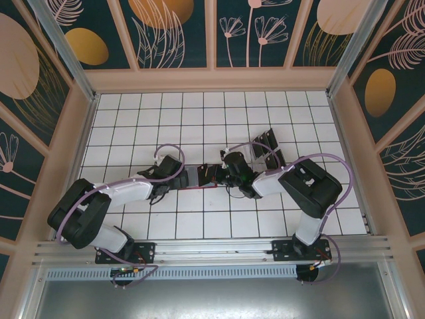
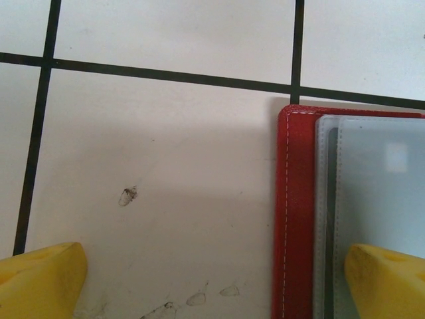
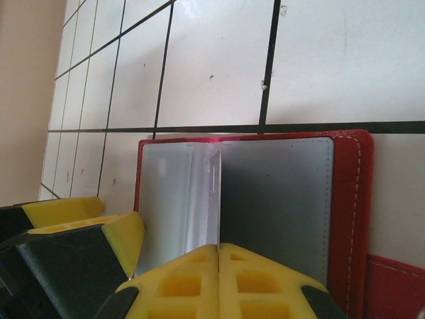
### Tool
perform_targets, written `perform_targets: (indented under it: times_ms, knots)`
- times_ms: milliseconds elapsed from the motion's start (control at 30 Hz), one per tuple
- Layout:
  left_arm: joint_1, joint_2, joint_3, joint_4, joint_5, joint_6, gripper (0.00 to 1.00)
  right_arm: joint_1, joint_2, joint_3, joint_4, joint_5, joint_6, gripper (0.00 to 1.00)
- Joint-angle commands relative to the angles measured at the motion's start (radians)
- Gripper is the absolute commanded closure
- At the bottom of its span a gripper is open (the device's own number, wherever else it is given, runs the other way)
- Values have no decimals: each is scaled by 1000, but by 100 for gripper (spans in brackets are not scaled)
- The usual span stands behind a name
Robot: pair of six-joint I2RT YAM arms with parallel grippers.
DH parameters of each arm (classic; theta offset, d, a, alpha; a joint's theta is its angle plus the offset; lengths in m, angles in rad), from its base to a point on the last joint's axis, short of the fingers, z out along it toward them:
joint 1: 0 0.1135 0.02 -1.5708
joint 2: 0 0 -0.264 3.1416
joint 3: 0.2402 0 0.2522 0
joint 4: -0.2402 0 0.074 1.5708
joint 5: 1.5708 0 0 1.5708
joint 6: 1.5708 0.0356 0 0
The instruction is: Put the credit cards into the card holder
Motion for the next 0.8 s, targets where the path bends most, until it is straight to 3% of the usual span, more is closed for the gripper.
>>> perform_targets:
  times_ms: [0,767]
  knots:
    - [-2,20,-19,-42,-28,-8,1,-9,-2,-22,2,11,15,100]
    - [-2,64,-30,-37,4,-33,1,-6,-93,60,-8,-17,-31,100]
